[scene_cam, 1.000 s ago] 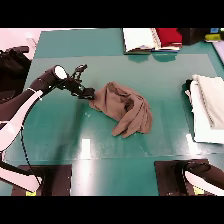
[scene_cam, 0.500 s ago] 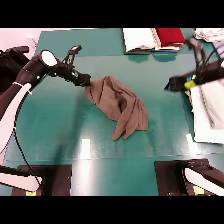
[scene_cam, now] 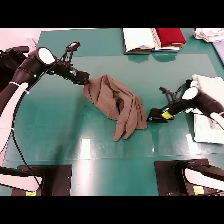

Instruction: Fold the shirts.

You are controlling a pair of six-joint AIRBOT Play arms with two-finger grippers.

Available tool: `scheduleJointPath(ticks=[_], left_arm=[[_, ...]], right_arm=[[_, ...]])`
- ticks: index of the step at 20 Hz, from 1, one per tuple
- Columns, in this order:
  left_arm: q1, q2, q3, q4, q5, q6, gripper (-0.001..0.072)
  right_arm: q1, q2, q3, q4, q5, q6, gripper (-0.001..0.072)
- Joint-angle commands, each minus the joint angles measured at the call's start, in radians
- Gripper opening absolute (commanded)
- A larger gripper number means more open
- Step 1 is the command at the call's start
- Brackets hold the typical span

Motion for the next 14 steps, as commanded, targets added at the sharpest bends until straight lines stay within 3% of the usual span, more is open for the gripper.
scheduleJointPath(ticks=[1,2,4,8,14], left_arm=[[0.001,0.001,0.001,0.002,-0.011,0.0,0.0029],[0.001,0.002,0.001,0.002,-0.011,0.0,0.0029],[0.001,0.007,0.002,0.002,-0.007,-0.008,0.0029],[0.001,0.11,0.043,0.075,0.022,-0.008,0.0029],[0.001,0.446,0.183,0.195,0.066,-0.008,0.0029]], right_arm=[[0.089,-0.066,-0.027,0.025,-0.114,-0.001,0.0299],[0.104,-0.066,-0.027,0.025,-0.138,-0.002,0.0177],[0.11,-0.033,-0.025,0.024,-0.179,-0.012,0.0015],[0.049,0.127,0.118,-0.064,-0.151,-0.016,0.0014],[-0.129,0.369,0.567,-0.126,-0.097,-0.018,0.0014]])
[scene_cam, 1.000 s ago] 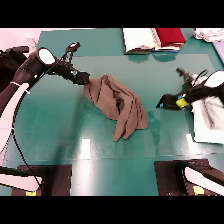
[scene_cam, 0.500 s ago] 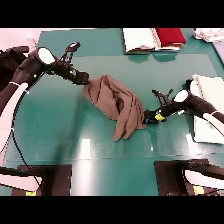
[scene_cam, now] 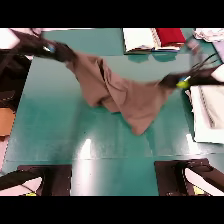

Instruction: Fold the shirts.

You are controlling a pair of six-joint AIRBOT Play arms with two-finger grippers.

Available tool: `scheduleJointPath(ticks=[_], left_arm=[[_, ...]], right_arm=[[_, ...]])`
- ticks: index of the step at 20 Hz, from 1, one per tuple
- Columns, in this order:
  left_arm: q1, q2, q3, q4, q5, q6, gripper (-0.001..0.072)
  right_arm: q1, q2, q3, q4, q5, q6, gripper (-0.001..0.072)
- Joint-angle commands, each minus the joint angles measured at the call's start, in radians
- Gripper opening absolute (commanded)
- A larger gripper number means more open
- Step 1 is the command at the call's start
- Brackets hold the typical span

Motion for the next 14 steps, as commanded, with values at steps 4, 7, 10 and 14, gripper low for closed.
scheduleJointPath(ticks=[4,7,10,14], left_arm=[[0.0,0.375,0.122,0.056,0.044,-0.002,0.0029],[0.001,0.501,0.15,0.054,0.048,-0.002,0.0029],[0.001,0.581,0.154,0.052,0.045,-0.005,0.0028],[0.001,0.575,0.138,0.052,-0.042,-0.04,0.0028]], right_arm=[[-0.156,0.195,0.433,-0.023,0.054,-0.023,0.0014],[-0.206,0.238,0.551,-0.023,0.084,-0.026,0.0014],[-0.262,0.233,0.664,-0.023,0.128,-0.026,0.0014],[-0.295,0.14,0.838,-0.019,0.199,-0.026,0.0013]])
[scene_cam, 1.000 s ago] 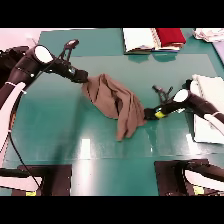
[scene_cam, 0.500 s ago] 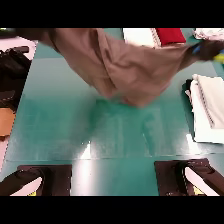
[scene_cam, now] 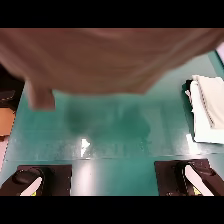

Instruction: Fold the shirts.

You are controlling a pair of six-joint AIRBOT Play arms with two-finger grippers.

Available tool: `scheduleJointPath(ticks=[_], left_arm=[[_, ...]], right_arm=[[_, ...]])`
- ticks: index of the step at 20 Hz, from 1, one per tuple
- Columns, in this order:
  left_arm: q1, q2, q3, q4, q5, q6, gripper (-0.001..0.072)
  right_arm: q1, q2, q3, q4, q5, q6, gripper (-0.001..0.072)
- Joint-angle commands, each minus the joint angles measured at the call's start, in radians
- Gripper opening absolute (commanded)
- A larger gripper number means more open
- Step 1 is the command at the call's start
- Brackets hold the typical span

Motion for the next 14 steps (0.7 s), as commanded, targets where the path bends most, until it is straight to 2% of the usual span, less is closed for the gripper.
scheduleJointPath(ticks=[1,3,5,8,10,12,14], left_arm=[[0.0,-0.005,-0.029,0.003,-0.106,-0.03,0.0028],[0.0,-0.064,-0.092,0.003,-0.193,-0.032,0.0029],[0.0,-0.144,-0.204,0.002,-0.254,-0.034,0.0029],[0.0,-0.282,-0.402,0.003,-0.234,-0.031,0.0029],[0.0,-0.389,-0.51,0.013,-0.145,0.006,0.0029],[0.0,-0.507,-0.552,0.041,0.0,0.027,0.0029],[0.0,-0.605,-0.551,0.081,0.17,0.012,0.003]], right_arm=[[-0.026,-0.091,0.159,0.009,0.07,0.0,0.0013],[0.003,-0.181,0.198,0.033,0.098,0.001,0.0013],[0.064,-0.263,0.149,0.027,0.117,0.01,0.0012],[0.156,-0.405,-0.006,-0.023,0.15,0.011,0.0013],[0.206,-0.509,-0.111,-0.088,0.153,0.027,0.0013],[0.235,-0.616,-0.178,-0.106,0.111,0.027,0.0013],[0.244,-0.702,-0.193,-0.104,0.058,0.027,0.0014]])
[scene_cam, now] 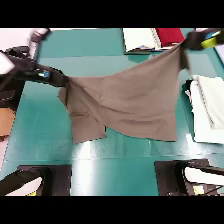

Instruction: Fold the shirts.

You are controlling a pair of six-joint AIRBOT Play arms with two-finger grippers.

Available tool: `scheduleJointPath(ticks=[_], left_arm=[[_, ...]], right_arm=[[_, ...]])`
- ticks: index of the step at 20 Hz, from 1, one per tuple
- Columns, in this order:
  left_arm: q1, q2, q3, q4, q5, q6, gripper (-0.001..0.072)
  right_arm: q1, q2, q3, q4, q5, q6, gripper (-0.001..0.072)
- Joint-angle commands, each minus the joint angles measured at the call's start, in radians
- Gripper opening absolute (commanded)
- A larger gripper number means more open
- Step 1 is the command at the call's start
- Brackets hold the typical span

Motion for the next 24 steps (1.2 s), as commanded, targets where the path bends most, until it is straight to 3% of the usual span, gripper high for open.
scheduleJointPath(ticks=[1,2,3,4,5,9,13,16,20,24], left_arm=[[0.0,-0.167,-0.053,0.063,0.296,-0.019,0.007],[0.005,-0.184,-0.051,0.068,0.364,-0.049,0.0324],[0.019,-0.197,-0.039,0.064,0.401,-0.081,0.0456],[0.042,-0.201,-0.022,0.064,0.409,-0.096,0.0455],[0.077,-0.201,0.003,0.06,0.396,-0.105,0.0455],[0.27,-0.201,0.093,0.003,0.085,-0.109,0.0456],[0.407,-0.202,-0.026,-0.14,-0.135,-0.003,0.0457],[0.431,-0.201,-0.196,-0.202,-0.154,-0.001,0.0457],[0.43,-0.201,-0.403,-0.29,-0.054,0.001,0.0457],[0.373,-0.201,-0.476,-0.39,0.005,0.07,0.0456]], right_arm=[[0.033,-0.158,-0.051,-0.018,-0.061,0.005,0.0014],[0.033,-0.189,-0.028,-0.003,-0.061,0.004,0.0017],[0.029,-0.214,0.004,0.013,-0.059,0.004,0.0072],[0.023,-0.236,0.047,0.03,-0.05,0.003,0.0282],[0.01,-0.25,0.085,0.055,-0.037,0.003,0.0353],[-0.043,-0.23,0.158,0.191,0.092,-0.049,0.0351],[-0.059,-0.111,-0.016,0.189,0.134,-0.069,0.0351],[-0.049,-0.005,-0.192,0.189,0.098,-0.09,0.0351],[-0.027,0.094,-0.337,0.192,0.036,-0.095,0.035],[-0.021,0.143,-0.381,0.191,0.0,-0.095,0.035]])
